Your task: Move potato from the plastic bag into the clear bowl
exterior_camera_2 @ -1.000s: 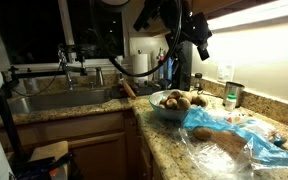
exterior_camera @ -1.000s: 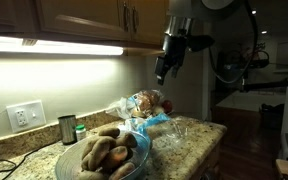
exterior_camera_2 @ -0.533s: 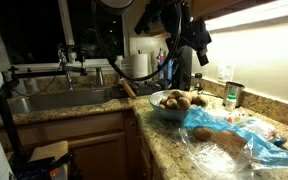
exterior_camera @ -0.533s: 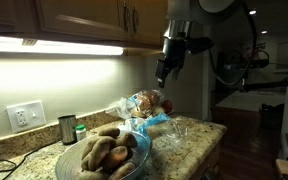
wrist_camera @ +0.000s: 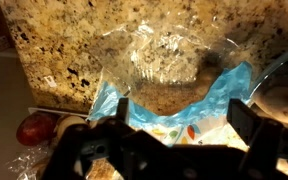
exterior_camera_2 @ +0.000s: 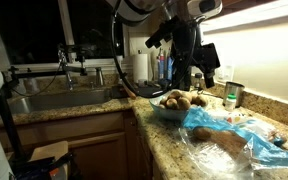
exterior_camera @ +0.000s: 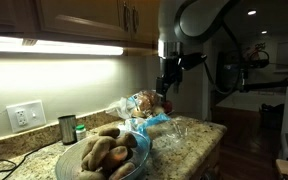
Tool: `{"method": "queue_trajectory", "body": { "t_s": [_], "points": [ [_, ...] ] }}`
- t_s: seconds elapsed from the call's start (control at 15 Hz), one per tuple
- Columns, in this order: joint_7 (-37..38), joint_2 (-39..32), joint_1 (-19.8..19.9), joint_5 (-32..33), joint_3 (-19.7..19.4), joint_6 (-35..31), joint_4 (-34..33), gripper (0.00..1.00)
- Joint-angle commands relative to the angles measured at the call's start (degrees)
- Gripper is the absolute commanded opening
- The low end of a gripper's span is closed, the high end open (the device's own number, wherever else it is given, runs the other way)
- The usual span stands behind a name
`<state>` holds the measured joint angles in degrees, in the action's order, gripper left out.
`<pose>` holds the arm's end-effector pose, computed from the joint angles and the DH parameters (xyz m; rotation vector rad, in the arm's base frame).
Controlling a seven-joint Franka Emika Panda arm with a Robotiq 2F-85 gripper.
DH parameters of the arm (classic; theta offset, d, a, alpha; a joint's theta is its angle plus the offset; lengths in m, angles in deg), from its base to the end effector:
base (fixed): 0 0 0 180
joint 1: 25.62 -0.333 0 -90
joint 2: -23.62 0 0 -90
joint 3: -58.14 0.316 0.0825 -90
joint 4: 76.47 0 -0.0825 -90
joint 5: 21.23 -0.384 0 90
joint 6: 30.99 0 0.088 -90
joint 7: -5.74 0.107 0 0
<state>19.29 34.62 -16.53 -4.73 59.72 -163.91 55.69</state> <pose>0.4954 -0.0703 0.4447 2.8874 -0.2785 0.3145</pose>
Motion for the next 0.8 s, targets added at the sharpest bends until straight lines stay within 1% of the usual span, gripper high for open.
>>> {"method": "queue_trajectory", "body": {
  "t_s": [0.0,0.27,0.47,0.73],
  "points": [
    [-0.44,-4.47,-0.85,-0.44,-1.78,3.67,-4.0,1.0],
    [-4.41,-8.61,-1.57,-4.8,-3.29,5.61,-7.09,1.0],
    [-6.78,-10.92,-1.69,-7.12,-3.94,5.56,-8.75,1.0],
    [-8.14,-12.35,-1.97,-7.05,-4.33,4.67,-9.67,1.0]
  ]
}}
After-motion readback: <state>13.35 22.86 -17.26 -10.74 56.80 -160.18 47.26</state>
